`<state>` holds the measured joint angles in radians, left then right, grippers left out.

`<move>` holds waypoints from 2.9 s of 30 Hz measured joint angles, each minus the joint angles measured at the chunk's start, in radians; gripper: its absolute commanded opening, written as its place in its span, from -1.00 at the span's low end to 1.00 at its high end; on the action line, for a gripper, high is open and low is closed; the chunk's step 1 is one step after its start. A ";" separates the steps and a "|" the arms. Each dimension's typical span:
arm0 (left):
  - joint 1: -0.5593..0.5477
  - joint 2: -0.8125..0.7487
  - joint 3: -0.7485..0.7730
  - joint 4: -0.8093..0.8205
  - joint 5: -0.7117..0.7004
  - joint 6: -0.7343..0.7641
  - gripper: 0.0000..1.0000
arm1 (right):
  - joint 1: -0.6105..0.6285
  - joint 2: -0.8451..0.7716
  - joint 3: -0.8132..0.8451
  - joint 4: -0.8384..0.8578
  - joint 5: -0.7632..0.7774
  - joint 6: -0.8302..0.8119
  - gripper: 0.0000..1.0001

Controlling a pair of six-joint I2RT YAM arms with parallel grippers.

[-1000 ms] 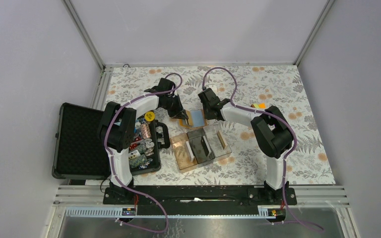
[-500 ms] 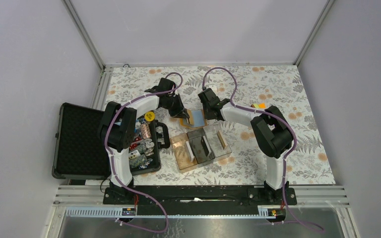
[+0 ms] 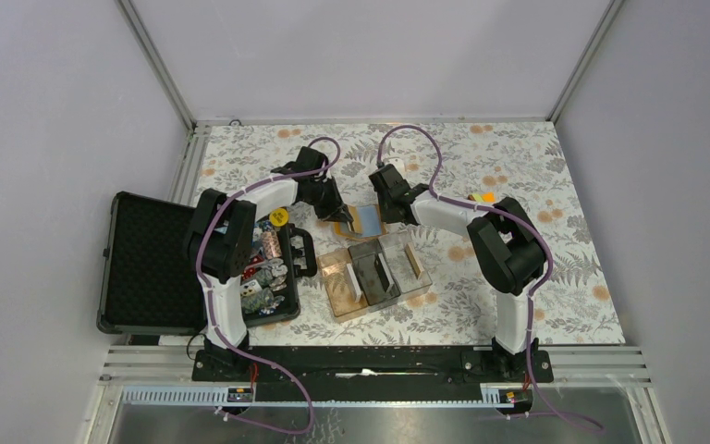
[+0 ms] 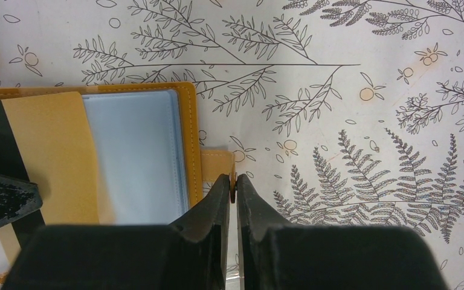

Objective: Put the credit cards into the card holder
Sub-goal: Insert the credit card into the card holder.

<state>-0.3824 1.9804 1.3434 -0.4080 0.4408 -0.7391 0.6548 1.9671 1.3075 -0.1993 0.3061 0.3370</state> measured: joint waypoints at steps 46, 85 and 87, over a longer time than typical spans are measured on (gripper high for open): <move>-0.013 -0.028 -0.030 -0.002 -0.048 -0.003 -1.00 | 0.000 0.011 0.018 -0.021 0.018 0.000 -1.00; -0.035 0.003 0.011 -0.051 -0.074 0.068 -0.38 | 0.000 0.014 0.036 -0.051 0.018 0.005 -1.00; -0.036 0.003 0.015 -0.069 -0.090 0.078 -0.33 | 0.000 0.014 0.036 -0.051 0.018 0.005 -1.00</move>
<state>-0.4183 1.9831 1.3582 -0.4767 0.3511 -0.6609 0.6548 1.9808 1.3434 -0.2508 0.3244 0.3420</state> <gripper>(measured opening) 0.293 0.111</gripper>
